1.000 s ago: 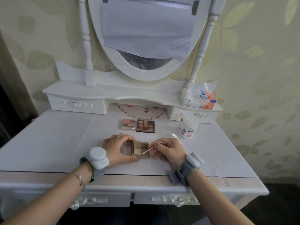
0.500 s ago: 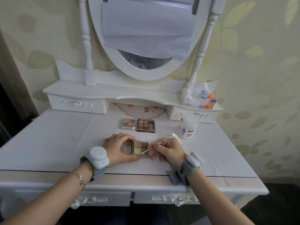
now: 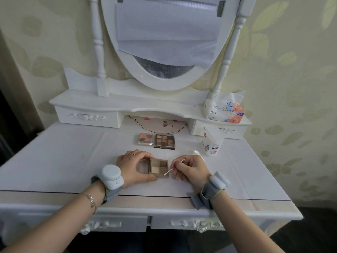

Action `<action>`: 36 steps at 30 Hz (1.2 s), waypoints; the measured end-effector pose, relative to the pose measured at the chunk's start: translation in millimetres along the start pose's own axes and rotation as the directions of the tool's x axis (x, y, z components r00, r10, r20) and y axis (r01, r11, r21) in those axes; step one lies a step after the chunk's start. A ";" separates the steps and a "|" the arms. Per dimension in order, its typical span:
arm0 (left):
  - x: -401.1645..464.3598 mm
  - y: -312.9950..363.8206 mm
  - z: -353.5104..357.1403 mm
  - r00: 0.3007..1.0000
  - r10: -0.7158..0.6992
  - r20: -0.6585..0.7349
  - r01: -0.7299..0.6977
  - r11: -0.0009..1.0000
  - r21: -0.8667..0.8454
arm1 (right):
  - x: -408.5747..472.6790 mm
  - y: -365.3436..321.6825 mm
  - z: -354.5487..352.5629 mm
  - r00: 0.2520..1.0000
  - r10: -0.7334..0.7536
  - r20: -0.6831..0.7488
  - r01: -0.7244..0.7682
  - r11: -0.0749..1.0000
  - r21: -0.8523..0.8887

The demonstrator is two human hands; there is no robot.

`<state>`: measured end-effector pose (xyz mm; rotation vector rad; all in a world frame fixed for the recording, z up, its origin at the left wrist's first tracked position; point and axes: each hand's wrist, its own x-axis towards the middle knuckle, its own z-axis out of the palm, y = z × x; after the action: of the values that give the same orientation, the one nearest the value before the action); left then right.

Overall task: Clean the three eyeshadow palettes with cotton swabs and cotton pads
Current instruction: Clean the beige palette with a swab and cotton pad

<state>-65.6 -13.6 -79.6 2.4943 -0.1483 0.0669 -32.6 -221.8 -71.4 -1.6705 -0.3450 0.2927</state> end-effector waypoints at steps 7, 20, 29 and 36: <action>0.6 -0.4 0.6 1.000 -0.001 0.001 0.001 1.000 0.004 | -1.1 -0.4 0.8 0.995 -0.035 0.092 0.035 0.999 -0.003; 0.7 -2.4 -1.1 1.000 0.007 0.029 -0.007 1.000 0.016 | 1.1 0.1 -2.3 0.998 -0.021 -0.067 0.023 0.999 0.025; 7.2 -3.7 -11.1 0.987 0.018 0.162 -0.024 0.999 0.031 | 11.0 -9.3 -5.4 0.999 -0.039 -0.030 0.036 0.995 -0.089; 10.6 0.7 -17.8 0.982 0.049 0.181 -0.057 0.998 0.036 | 16.6 -4.0 0.2 0.989 -0.145 -0.039 0.090 0.777 -0.623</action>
<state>-55.3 -4.5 -64.0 2.5348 -0.2918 -0.1357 -17.6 -214.7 -67.3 -2.2952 -0.5187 0.0001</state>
